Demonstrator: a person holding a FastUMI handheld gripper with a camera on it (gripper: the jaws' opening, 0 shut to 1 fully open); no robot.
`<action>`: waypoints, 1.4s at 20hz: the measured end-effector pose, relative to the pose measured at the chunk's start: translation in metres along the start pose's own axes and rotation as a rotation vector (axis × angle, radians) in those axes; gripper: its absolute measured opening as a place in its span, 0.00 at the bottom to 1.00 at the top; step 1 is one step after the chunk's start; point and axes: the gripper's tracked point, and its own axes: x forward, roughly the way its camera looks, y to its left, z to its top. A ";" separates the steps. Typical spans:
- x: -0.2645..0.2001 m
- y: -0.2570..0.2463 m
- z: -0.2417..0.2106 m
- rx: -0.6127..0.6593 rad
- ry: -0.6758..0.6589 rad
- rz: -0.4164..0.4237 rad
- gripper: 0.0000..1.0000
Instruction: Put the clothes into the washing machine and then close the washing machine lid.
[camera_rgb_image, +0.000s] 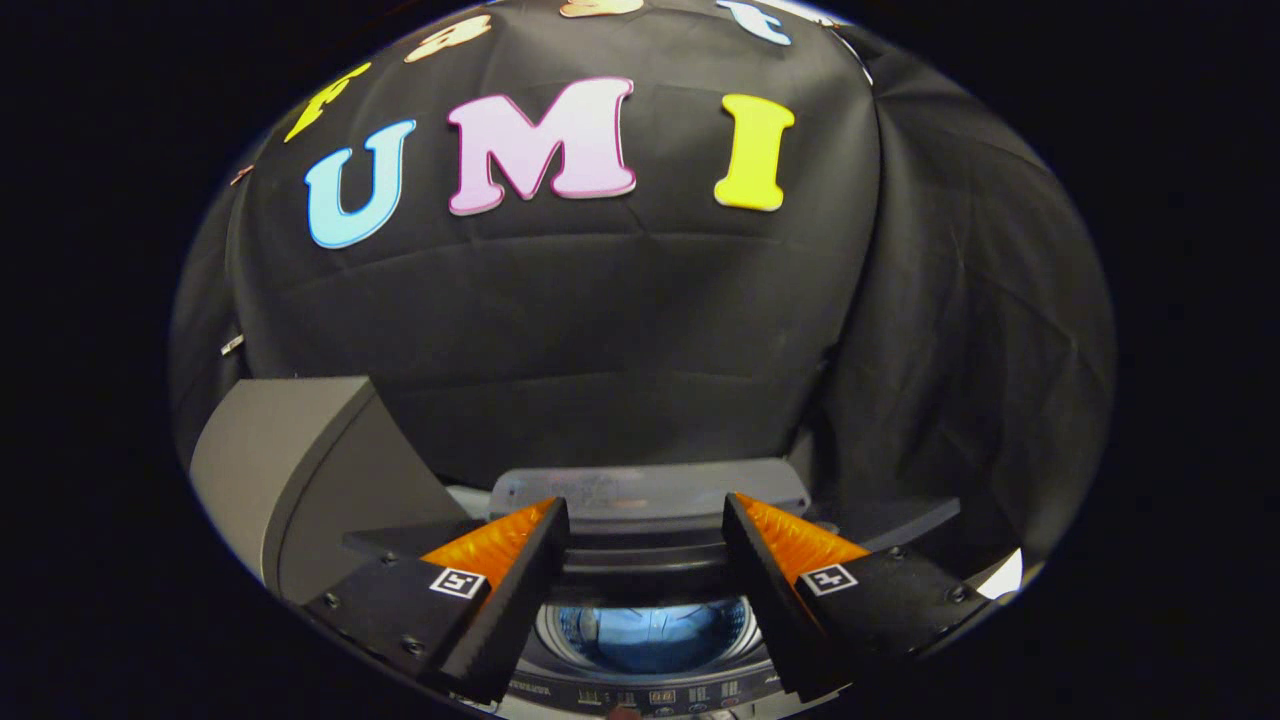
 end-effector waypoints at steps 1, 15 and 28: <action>0.003 0.000 -0.015 0.001 0.030 0.002 0.98; 0.001 -0.026 -0.089 0.024 0.165 -0.046 0.98; -0.114 -0.014 0.110 0.041 -0.350 0.023 0.98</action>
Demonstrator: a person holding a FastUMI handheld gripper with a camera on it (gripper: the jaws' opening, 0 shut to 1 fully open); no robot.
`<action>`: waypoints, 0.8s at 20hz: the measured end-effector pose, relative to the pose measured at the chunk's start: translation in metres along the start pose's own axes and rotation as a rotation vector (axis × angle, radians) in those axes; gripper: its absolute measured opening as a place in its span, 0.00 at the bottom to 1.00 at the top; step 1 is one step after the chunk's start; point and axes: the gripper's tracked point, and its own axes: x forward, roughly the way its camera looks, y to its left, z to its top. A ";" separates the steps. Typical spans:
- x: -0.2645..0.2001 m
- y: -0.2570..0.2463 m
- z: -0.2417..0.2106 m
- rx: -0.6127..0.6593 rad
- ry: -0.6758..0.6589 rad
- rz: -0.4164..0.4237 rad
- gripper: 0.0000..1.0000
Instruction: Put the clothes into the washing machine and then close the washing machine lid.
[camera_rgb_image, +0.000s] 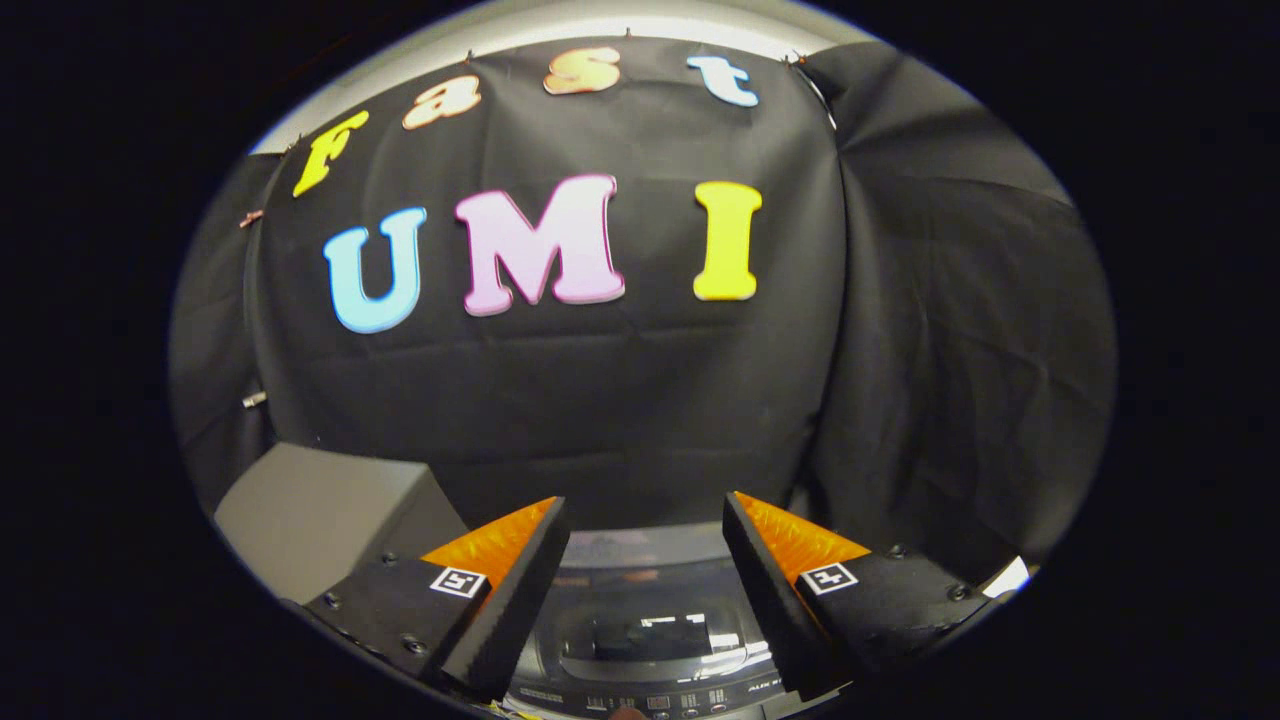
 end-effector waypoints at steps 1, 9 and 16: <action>-0.005 0.003 0.019 -0.004 -0.041 0.005 0.98; -0.067 0.017 0.105 -0.009 -0.274 0.056 0.98; -0.102 0.020 0.130 0.000 -0.340 0.070 0.97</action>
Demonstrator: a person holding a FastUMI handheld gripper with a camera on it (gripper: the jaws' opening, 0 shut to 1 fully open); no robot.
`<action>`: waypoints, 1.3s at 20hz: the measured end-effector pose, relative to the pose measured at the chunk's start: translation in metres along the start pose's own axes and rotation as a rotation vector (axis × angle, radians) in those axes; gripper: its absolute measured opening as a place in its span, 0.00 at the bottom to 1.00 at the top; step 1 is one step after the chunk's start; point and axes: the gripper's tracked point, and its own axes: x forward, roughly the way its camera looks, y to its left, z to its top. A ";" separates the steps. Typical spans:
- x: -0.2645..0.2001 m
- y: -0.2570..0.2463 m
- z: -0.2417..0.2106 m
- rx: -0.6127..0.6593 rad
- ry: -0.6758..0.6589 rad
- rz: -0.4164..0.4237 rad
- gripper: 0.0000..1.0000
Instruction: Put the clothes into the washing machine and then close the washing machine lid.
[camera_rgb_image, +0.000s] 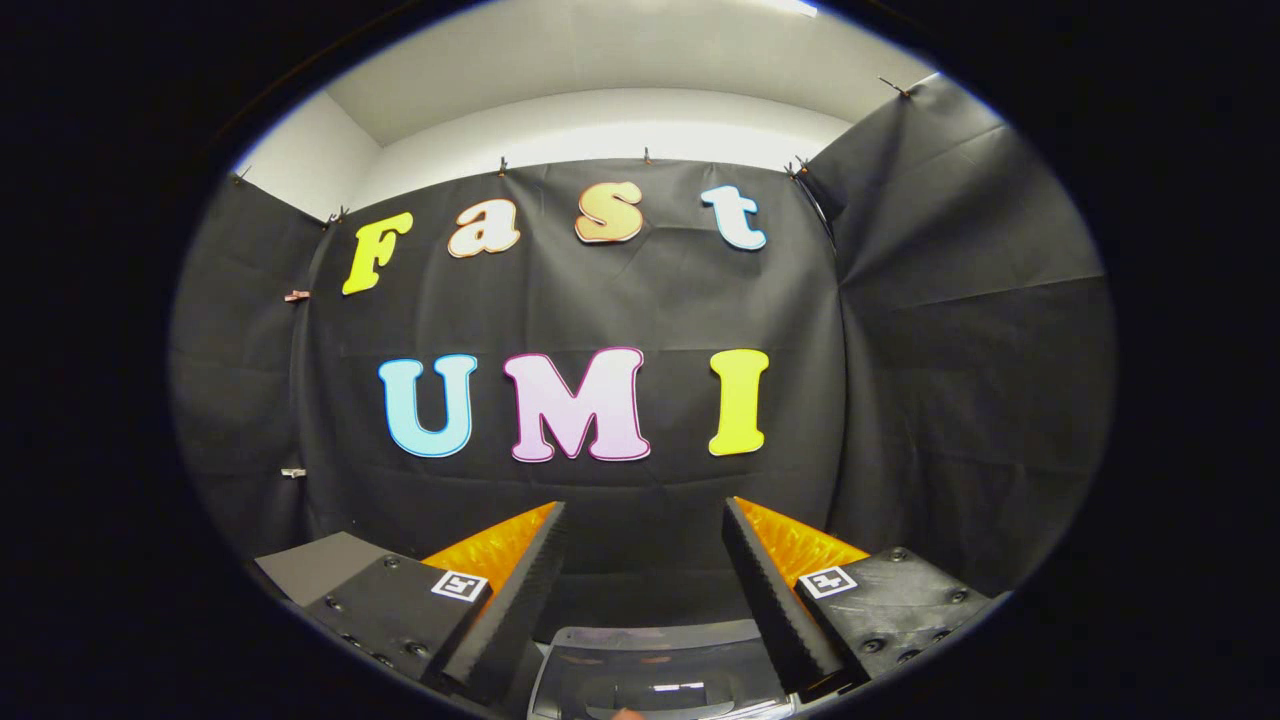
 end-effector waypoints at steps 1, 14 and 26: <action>-0.003 0.003 0.001 -0.002 -0.002 0.008 0.97; -0.010 0.000 0.010 -0.009 0.012 -0.003 0.97; -0.004 0.002 0.004 -0.017 0.037 -0.013 0.97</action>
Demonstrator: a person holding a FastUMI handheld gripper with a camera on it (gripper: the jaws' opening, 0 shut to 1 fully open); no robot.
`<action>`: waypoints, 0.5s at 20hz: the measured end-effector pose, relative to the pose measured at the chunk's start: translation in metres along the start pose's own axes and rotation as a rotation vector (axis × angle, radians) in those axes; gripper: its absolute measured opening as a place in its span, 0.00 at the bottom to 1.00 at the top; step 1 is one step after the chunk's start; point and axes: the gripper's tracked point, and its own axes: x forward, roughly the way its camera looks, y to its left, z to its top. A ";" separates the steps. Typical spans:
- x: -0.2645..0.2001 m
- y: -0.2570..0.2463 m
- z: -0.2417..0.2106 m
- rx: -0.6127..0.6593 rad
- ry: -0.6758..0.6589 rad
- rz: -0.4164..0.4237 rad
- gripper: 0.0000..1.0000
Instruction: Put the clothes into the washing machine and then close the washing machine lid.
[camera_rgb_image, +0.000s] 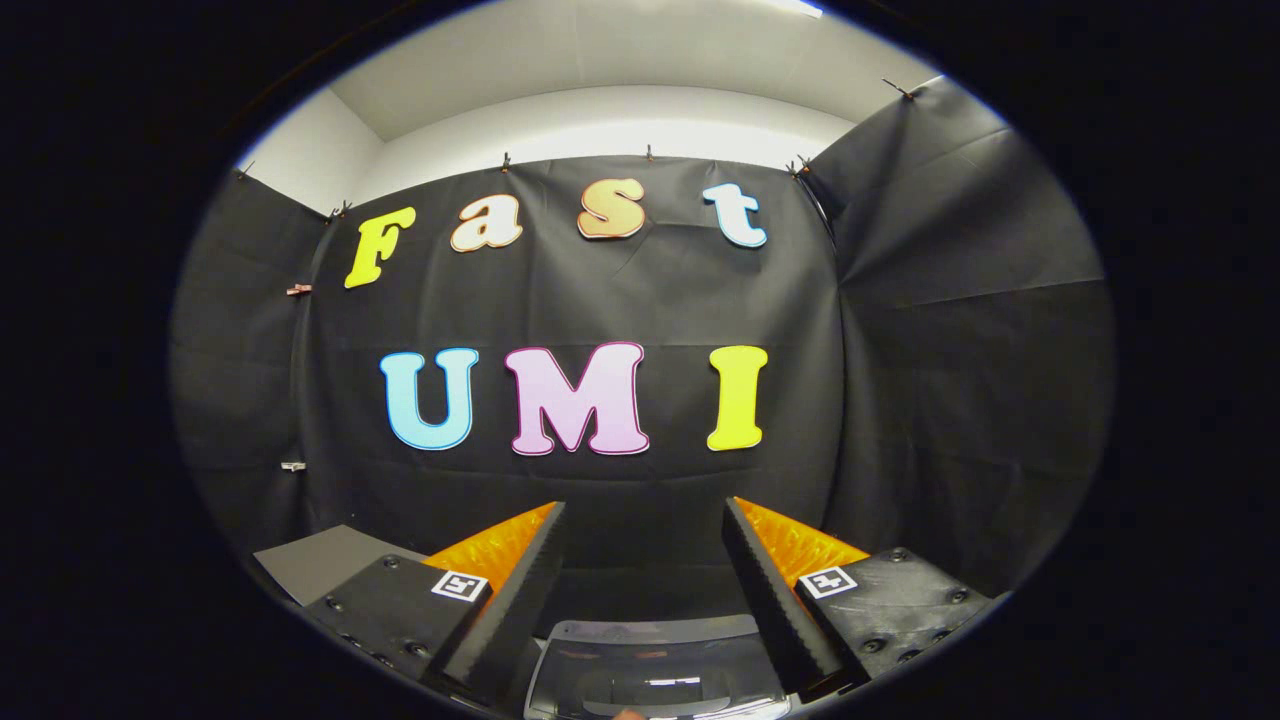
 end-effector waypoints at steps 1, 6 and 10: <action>0.001 0.000 -0.001 -0.001 0.001 0.002 0.97; 0.004 0.000 0.000 -0.001 0.002 0.008 0.97; 0.006 -0.001 -0.001 -0.002 0.003 0.011 0.97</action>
